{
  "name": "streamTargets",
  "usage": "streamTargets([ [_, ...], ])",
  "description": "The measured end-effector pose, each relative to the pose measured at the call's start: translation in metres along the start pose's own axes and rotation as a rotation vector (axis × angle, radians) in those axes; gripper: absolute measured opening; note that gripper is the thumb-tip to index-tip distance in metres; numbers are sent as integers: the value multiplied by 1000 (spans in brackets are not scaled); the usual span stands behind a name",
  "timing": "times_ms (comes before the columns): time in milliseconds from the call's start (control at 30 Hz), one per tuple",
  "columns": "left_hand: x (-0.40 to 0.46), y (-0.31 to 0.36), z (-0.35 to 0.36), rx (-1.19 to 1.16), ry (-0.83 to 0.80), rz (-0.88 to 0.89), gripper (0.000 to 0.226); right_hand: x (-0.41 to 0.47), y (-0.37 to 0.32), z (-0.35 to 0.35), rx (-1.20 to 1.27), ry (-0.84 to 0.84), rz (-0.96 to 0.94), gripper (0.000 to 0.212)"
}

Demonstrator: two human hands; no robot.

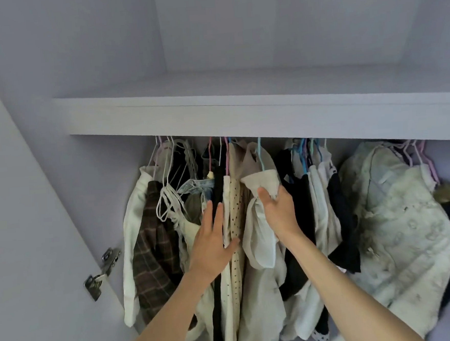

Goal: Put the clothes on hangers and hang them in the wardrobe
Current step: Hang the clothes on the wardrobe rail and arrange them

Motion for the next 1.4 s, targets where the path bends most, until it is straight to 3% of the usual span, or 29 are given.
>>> streamTargets([
  [167, 10, -6, 2, -219, 23, 9, 91, 38, -11, 7, -64, 52, -33, 13],
  [333, 17, -7, 0, -256, -65, -24, 84, 61, -5, 15, -261, 92, -12, 18],
  [500, 18, -12, 2, -247, -98, 22, 82, 51, 12, 32, -575, 3, -75, 29],
  [767, 21, -11, 5, -175, -78, 107, 86, 61, 18, 39, -507, -189, -32, 28],
  [1000, 2, -6, 3, 10, -56, 120, 84, 11, 41, 29, -548, -353, -129, 68],
  [1233, -116, -17, 35, 208, -28, -188, 72, -98, 104, 12, -898, -541, -384, 70],
  [1400, -228, -26, 23, 336, 31, -498, 57, -160, 95, 43, -986, -693, -527, 61],
])
Point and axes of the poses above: each hand's wrist, its own x-axis towards the middle knuckle, its own z-axis out of the palm, y = z × x, the point moved 2 cm from there along x, towards the middle knuckle, and after that the axes turned 8 degrees about -y, right-handed, at the moved point
